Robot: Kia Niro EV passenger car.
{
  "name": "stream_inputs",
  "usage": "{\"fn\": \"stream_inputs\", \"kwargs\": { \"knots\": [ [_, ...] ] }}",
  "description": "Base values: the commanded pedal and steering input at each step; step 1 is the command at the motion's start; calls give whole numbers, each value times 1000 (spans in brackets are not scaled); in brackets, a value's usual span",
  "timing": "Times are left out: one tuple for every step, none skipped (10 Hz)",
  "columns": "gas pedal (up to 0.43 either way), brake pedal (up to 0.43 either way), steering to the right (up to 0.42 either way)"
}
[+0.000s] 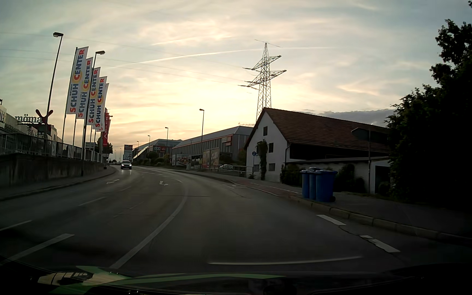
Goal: Follow the waypoints while adhering to traffic rules and regulations
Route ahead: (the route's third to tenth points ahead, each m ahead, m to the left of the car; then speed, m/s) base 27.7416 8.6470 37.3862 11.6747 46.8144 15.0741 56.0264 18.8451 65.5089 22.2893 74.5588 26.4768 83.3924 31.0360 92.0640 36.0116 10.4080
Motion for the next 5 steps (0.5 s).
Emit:
{"fn": "stream_inputs", "kwargs": {
  "knots": [
    [287,0,-58],
    [287,0,-58],
    [287,0,-58],
    [260,0,-58],
    [260,0,-58]
  ]
}}
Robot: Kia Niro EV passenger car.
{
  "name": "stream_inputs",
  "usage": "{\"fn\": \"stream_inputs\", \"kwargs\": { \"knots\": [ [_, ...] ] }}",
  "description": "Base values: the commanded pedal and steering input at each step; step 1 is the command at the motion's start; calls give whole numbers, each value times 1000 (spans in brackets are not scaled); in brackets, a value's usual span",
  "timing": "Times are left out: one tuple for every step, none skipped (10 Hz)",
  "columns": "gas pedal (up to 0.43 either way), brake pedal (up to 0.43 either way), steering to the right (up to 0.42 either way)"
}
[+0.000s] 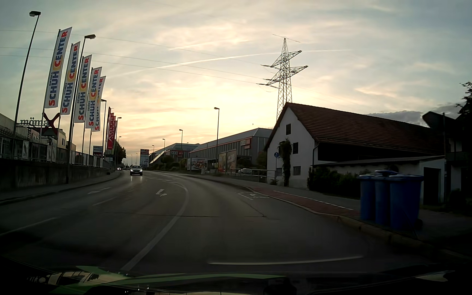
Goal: Follow the waypoints while adhering to traffic rules and regulations
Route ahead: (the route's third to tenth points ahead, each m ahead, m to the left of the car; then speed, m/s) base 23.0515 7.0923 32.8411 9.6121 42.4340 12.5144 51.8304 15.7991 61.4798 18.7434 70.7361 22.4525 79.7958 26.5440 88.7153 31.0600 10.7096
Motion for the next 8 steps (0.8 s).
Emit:
{"fn": "stream_inputs", "kwargs": {
  "knots": [
    [260,0,-58],
    [260,0,-58],
    [260,0,-58],
    [260,0,-58],
    [260,0,-58],
    [260,0,-58],
    [260,0,-58],
    [260,0,-58]
  ]
}}
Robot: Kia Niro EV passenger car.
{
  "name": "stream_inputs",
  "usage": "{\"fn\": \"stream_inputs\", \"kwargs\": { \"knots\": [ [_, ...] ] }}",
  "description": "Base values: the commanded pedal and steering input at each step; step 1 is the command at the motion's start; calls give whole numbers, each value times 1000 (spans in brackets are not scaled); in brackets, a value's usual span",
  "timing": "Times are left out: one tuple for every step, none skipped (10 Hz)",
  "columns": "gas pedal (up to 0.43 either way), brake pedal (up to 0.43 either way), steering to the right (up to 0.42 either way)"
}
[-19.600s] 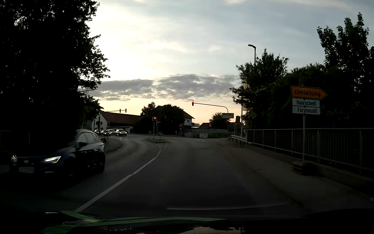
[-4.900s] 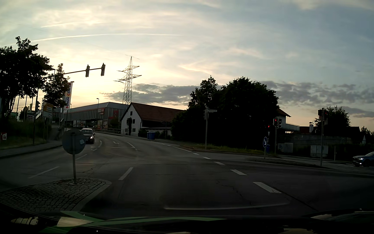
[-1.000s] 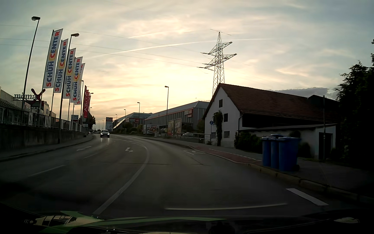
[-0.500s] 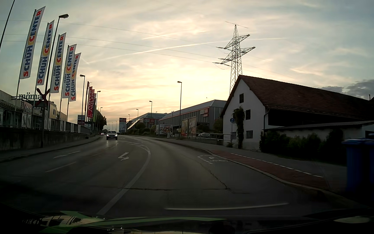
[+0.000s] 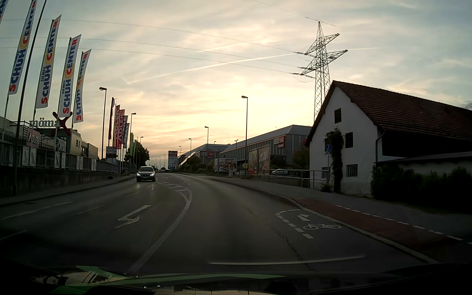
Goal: Follow the waypoints while adhering to traffic rules and regulations
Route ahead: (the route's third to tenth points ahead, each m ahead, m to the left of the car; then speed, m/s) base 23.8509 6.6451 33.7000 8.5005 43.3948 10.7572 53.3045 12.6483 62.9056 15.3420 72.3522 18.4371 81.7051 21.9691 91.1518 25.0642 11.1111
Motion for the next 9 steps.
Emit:
{"fn": "stream_inputs", "kwargs": {
  "knots": [
    [260,0,-56],
    [260,0,-54],
    [260,0,-54],
    [260,0,-54],
    [260,0,-54],
    [260,0,-54],
    [260,0,-53],
    [260,0,-52],
    [260,0,-52]
  ]
}}
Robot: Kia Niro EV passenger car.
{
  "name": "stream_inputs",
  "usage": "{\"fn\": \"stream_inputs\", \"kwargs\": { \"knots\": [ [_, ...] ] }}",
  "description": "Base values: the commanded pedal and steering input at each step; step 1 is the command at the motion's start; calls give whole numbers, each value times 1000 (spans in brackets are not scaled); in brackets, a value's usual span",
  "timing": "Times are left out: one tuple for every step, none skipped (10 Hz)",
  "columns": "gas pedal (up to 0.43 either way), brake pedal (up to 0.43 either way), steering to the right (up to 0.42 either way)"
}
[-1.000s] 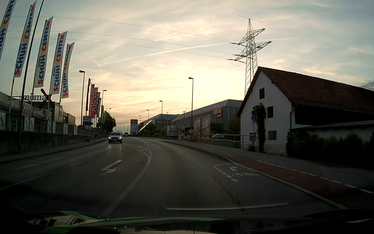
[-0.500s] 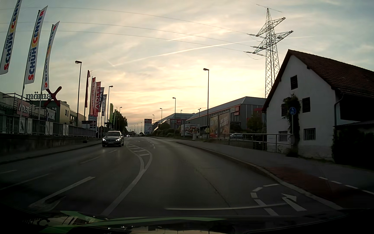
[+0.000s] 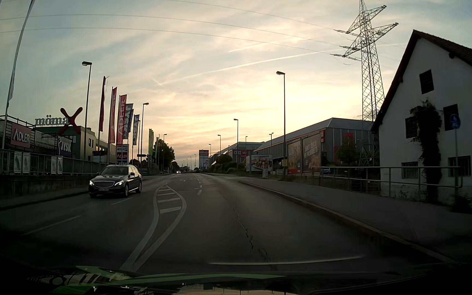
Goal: Follow the waypoints while adhering to traffic rules and regulations
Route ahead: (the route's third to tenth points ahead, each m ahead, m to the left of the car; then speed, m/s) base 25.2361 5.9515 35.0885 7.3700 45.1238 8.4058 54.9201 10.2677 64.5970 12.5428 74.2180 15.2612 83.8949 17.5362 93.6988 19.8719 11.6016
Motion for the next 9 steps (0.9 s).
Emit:
{"fn": "stream_inputs", "kwargs": {
  "knots": [
    [248,0,-51],
    [240,0,-48],
    [228,0,-46],
    [228,0,-45],
    [228,0,-43],
    [228,0,-42],
    [228,0,-42],
    [228,0,-38],
    [228,0,-35]
  ]
}}
